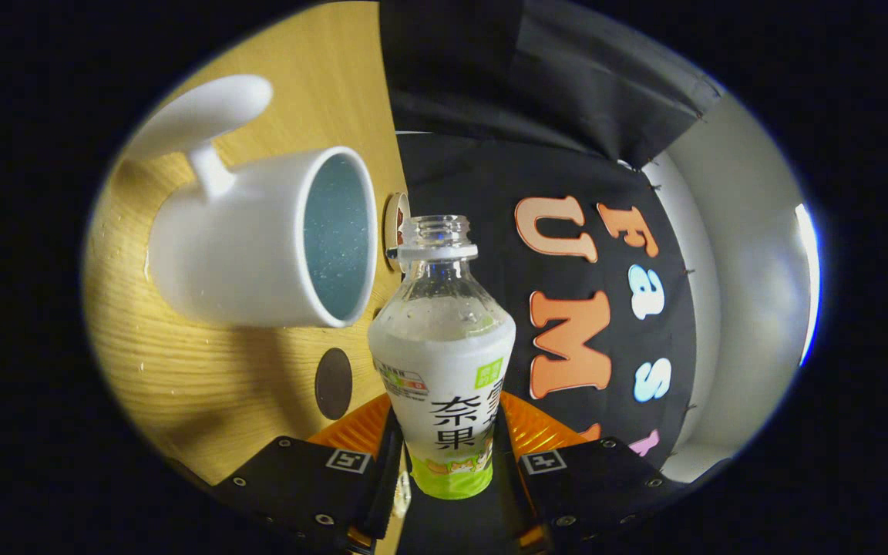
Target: Take the bottle from table, then pour the juice into the cup, finally place the bottle on the coaster
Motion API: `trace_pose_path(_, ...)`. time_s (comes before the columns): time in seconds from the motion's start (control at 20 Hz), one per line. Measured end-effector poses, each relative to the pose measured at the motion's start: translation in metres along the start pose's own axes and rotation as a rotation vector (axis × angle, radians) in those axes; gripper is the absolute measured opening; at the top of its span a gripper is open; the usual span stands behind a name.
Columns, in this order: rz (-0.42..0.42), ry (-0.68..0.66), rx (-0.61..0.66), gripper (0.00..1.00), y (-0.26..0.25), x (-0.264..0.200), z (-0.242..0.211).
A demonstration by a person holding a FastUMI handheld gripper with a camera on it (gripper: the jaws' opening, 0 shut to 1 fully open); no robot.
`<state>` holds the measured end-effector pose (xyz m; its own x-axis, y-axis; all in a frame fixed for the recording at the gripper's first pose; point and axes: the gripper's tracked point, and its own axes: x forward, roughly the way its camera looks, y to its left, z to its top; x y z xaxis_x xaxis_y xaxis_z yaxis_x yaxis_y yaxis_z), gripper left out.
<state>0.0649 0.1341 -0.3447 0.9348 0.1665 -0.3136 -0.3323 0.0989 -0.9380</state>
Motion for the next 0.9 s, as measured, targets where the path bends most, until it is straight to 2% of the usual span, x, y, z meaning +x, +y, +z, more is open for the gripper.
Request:
trace_pose_path(0.2, 0.119, 0.019, 0.325, 0.57, 0.012, 0.019, 0.003)
trace_pose_path(0.5, 0.203, 0.072, 0.686, 0.57, 0.023, 0.039, -0.006)
trace_pose_path(0.9, 0.167, 0.134, 1.121, 0.57, 0.006, 0.078, -0.022)
